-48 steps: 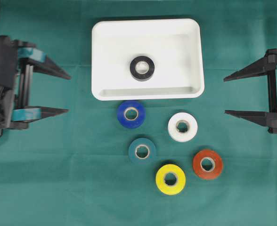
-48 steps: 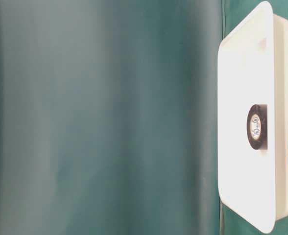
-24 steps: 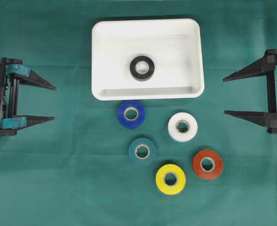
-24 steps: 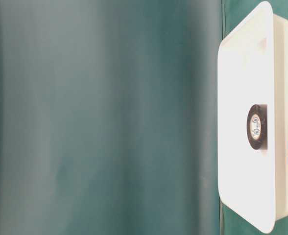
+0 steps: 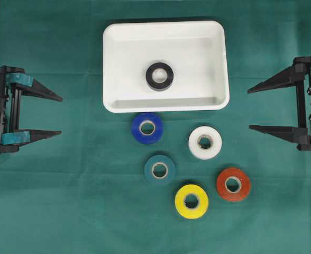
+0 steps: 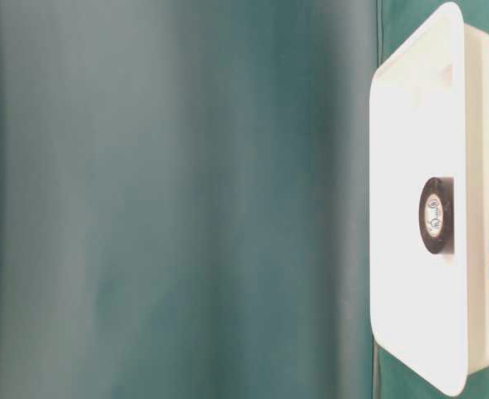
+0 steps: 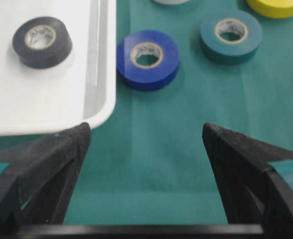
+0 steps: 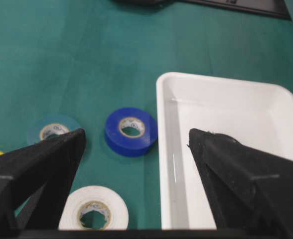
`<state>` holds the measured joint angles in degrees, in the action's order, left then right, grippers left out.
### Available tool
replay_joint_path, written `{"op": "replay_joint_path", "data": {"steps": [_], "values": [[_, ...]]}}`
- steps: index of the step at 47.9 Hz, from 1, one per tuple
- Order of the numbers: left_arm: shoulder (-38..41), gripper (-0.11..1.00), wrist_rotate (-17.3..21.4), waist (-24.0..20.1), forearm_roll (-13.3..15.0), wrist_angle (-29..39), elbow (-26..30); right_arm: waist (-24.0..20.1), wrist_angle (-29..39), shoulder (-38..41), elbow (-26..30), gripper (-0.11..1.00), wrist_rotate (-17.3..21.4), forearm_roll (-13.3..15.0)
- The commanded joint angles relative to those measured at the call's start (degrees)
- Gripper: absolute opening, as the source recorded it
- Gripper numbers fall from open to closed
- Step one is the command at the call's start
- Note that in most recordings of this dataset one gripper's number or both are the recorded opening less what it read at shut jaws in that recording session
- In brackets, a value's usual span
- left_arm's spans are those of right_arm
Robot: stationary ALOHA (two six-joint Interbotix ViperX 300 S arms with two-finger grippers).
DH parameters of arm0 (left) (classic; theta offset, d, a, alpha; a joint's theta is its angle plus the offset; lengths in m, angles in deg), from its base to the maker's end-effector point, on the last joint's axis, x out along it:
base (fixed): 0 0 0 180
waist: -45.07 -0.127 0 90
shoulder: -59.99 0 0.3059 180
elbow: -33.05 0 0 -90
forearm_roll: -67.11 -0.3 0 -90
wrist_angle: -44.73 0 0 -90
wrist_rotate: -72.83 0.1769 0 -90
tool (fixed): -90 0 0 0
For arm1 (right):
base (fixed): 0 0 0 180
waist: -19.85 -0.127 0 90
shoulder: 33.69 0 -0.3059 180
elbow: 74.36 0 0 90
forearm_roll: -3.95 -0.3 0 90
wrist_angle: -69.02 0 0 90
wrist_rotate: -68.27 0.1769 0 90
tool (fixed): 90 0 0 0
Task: Pick up the tape from a random location and place it into the white case.
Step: 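Move the right gripper toward the white tape roll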
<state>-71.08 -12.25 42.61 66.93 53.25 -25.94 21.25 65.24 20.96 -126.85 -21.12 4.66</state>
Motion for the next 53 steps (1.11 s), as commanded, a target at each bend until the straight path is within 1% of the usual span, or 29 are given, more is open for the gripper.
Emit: {"op": "replay_joint_path", "data": {"steps": [1, 11, 25, 29, 43, 53], "values": [[0.26, 0.98, -0.09, -0.26, 0.18, -0.44, 0.79, 0.09, -0.18, 0.09, 1.32, 0.92, 0.09, -0.18], [0.26, 0.98, -0.62, -0.26, 0.18, -0.44, 0.79, -0.62, 1.14, 0.09, 1.41, 0.92, 0.26, -0.62], [0.26, 0.98, -0.62, -0.26, 0.18, -0.44, 0.79, -4.31, 1.85, 0.09, 1.58, 0.92, 0.44, -0.97], [0.18, 0.98, -0.62, -0.26, 0.18, -0.44, 0.79, -4.39, 1.85, 0.0, 1.67, 0.92, 0.97, -0.88], [0.26, 0.98, -0.62, -0.26, 0.18, -0.44, 0.79, -4.39, 1.76, 0.35, 1.93, 0.92, 0.97, -0.97], [0.18, 0.98, -0.62, -0.26, 0.18, -0.44, 0.79, -4.66, 1.58, 4.13, 4.31, 0.92, 0.97, -0.88]]}}
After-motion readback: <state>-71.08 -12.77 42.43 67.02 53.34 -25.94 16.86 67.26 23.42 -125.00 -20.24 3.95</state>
